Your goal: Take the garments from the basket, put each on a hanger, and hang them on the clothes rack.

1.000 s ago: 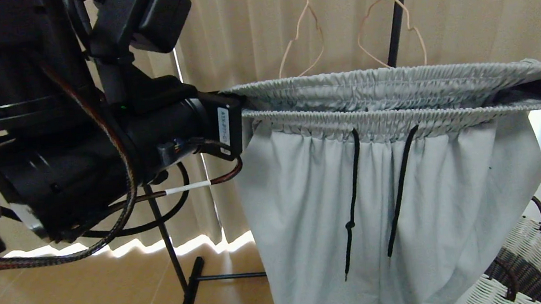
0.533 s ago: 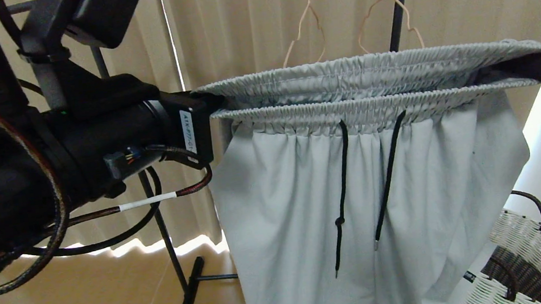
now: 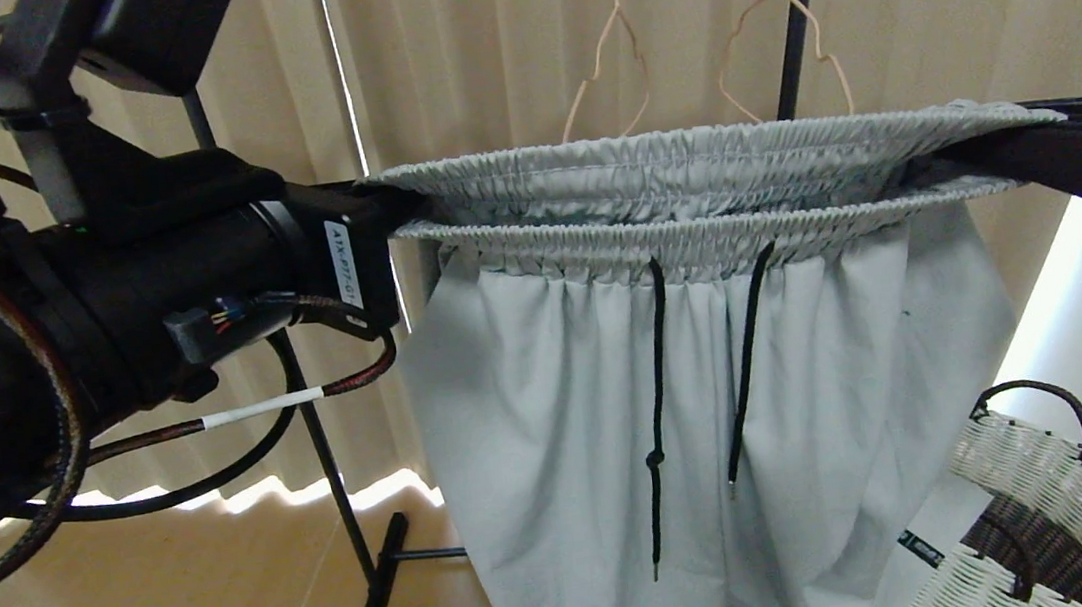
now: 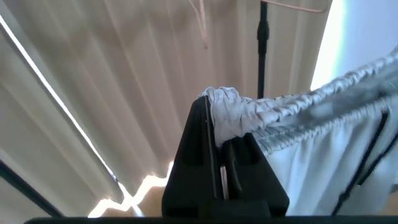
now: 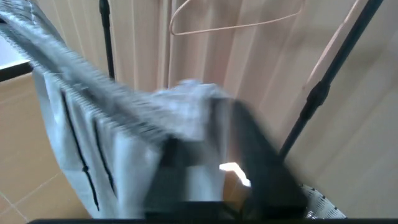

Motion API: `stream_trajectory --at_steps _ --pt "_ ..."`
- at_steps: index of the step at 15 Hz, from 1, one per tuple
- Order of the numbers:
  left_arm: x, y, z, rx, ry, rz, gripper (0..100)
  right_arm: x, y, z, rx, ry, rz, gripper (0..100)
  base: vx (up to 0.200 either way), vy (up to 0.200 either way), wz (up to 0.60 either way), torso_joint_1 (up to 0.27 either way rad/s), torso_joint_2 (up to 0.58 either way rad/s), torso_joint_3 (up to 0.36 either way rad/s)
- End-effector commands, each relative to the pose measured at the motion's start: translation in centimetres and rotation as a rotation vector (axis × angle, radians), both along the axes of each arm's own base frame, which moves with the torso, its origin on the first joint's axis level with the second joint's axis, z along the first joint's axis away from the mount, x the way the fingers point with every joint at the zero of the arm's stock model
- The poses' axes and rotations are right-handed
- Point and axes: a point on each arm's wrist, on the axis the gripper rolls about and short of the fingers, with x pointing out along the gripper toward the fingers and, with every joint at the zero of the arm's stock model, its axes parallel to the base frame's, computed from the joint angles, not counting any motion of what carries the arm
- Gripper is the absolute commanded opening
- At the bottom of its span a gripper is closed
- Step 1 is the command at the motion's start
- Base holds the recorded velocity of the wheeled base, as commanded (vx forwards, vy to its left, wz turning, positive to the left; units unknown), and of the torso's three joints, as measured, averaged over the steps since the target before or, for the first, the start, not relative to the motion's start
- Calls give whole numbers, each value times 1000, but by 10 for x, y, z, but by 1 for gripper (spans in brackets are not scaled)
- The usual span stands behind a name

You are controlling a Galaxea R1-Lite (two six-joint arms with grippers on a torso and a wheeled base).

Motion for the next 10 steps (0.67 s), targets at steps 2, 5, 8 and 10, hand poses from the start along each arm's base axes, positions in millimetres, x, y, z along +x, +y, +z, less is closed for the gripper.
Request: stream_trajectory --at_steps 2,5,8,10 --pt "3 3 1 -3 -4 18 0 -1 -1 -8 -9 13 -1 100 0 0 0 0 0 0" --pt "9 10 0 1 -1 61 0 -11 -7 -13 -5 12 2 100 0 0 0 0 0 0" --pt "17 20 -1 4 4 127 0 -23 -13 -8 26 -14 77 100 0 0 0 0 0 0" --pt "19 22 -2 -1 6 166 0 -30 -16 -11 39 -10 158 100 0 0 0 0 0 0"
